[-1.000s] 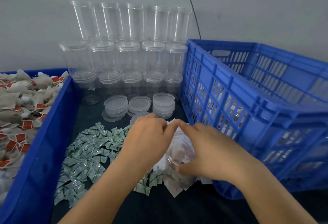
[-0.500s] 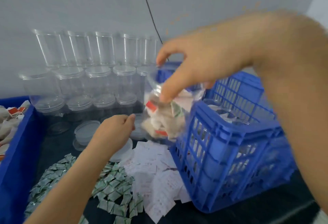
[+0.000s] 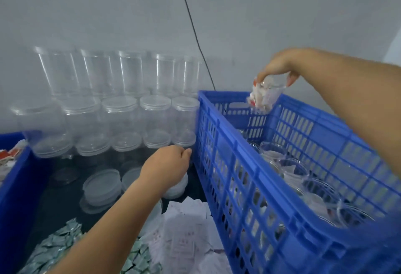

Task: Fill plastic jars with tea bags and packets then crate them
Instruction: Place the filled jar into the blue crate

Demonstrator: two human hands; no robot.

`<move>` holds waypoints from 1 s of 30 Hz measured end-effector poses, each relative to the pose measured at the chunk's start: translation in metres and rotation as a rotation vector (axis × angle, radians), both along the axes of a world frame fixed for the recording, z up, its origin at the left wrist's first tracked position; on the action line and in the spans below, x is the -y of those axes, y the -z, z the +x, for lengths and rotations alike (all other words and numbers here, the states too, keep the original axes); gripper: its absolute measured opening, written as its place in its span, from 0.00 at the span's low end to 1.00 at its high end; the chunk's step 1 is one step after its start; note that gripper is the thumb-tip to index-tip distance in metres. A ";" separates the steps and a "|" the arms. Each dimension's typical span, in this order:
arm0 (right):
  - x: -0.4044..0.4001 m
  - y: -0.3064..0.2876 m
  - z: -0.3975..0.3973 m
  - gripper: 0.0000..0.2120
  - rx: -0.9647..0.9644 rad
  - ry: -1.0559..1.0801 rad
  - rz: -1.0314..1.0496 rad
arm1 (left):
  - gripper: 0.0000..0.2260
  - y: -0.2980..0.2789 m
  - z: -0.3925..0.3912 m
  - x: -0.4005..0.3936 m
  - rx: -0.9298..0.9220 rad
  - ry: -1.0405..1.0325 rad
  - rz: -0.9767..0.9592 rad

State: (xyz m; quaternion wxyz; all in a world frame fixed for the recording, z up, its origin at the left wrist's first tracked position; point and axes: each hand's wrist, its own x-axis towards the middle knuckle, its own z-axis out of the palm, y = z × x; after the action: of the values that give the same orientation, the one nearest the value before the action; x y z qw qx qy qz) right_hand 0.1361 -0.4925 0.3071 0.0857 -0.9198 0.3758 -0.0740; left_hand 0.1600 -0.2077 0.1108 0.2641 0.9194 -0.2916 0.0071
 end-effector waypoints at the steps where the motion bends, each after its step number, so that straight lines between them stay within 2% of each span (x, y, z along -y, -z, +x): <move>1: 0.010 0.018 0.008 0.27 -0.034 -0.010 0.034 | 0.20 0.002 0.003 0.005 -0.005 0.003 -0.007; 3: 0.026 0.060 0.022 0.15 -0.125 -0.016 0.071 | 0.20 0.007 0.009 0.013 -0.009 0.010 -0.016; 5: 0.041 0.088 0.027 0.11 -0.123 -0.029 -0.042 | 0.20 0.012 0.013 0.019 0.003 0.017 -0.022; 6: 0.051 0.098 0.029 0.15 -0.103 -0.019 -0.106 | 0.19 0.015 0.016 0.021 0.013 0.022 -0.024; 7: 0.056 0.108 0.029 0.23 -0.106 -0.006 -0.143 | 0.19 0.019 0.018 0.022 0.025 0.029 -0.026; 8: 0.062 0.120 0.031 0.31 -0.117 0.002 -0.130 | 0.19 0.022 0.020 0.023 0.032 0.032 -0.025; 9: 0.067 0.130 0.033 0.35 -0.134 0.009 -0.098 | 0.19 0.024 0.021 0.023 0.035 0.033 -0.024; 13: 0.076 0.157 0.040 0.39 -0.229 0.002 0.022 | 0.19 0.031 0.029 0.024 0.023 0.020 -0.025; 16: 0.076 0.174 0.046 0.37 -0.276 -0.066 0.073 | 0.18 0.033 0.032 0.024 0.016 0.018 -0.023; 20: 0.086 0.192 0.048 0.37 -0.302 -0.047 0.276 | 0.18 0.035 0.035 0.018 0.027 0.015 -0.016; 25: 0.087 0.187 0.049 0.33 -0.399 -0.095 0.223 | 0.18 0.036 0.034 0.002 0.021 -0.020 0.020; 28: 0.061 0.152 0.053 0.30 -0.419 -0.172 -0.005 | 0.17 0.030 0.033 -0.011 0.032 -0.037 0.062; 30: 0.032 0.115 0.059 0.28 -0.312 -0.253 -0.135 | 0.16 0.022 0.032 -0.022 0.042 -0.046 0.081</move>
State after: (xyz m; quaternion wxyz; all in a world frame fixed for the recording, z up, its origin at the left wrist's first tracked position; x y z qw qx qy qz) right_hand 0.1949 -0.5244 0.1916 -0.0268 -0.9636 0.2603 0.0555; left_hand 0.1917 -0.1857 0.0891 0.2204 0.9353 -0.2760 0.0206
